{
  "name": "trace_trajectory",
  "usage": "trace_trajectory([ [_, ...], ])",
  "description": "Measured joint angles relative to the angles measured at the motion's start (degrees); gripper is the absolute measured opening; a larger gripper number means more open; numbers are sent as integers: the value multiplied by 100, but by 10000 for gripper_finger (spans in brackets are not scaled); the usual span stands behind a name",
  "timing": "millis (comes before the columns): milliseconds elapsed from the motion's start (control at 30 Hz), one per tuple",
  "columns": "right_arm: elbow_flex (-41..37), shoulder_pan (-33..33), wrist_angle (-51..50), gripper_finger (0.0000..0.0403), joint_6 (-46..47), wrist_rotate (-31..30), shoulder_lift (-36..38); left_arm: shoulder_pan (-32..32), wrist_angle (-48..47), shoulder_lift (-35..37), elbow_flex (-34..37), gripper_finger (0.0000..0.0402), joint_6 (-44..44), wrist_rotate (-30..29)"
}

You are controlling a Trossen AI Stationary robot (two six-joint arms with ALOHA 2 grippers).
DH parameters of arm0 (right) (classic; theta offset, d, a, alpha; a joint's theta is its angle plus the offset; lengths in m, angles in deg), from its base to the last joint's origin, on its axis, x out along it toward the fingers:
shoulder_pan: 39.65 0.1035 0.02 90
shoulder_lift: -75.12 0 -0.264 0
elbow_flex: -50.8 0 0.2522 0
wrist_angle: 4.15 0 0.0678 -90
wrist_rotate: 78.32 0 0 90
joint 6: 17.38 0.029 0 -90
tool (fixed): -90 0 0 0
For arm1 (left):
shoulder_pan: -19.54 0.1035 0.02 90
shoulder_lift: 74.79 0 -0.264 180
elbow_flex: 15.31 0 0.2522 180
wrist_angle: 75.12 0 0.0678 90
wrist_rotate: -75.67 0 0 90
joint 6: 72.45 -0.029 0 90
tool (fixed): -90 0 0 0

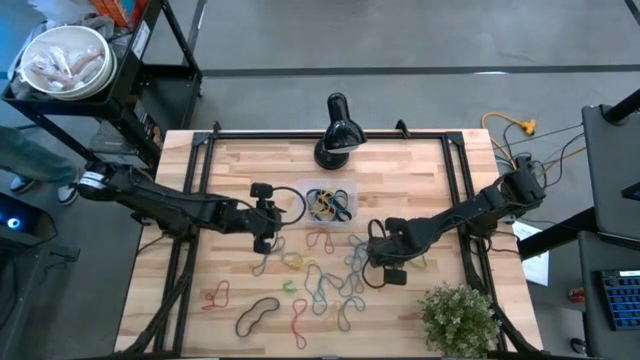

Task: Pick and place rubber bands into bin
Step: Put the green rubber band into the transparent bin

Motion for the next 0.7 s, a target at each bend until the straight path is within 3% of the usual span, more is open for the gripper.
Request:
trace_trajectory([
  [700,-763,-13,942,57,479,-9,-64,-31,6,2,38,141,16,15],
])
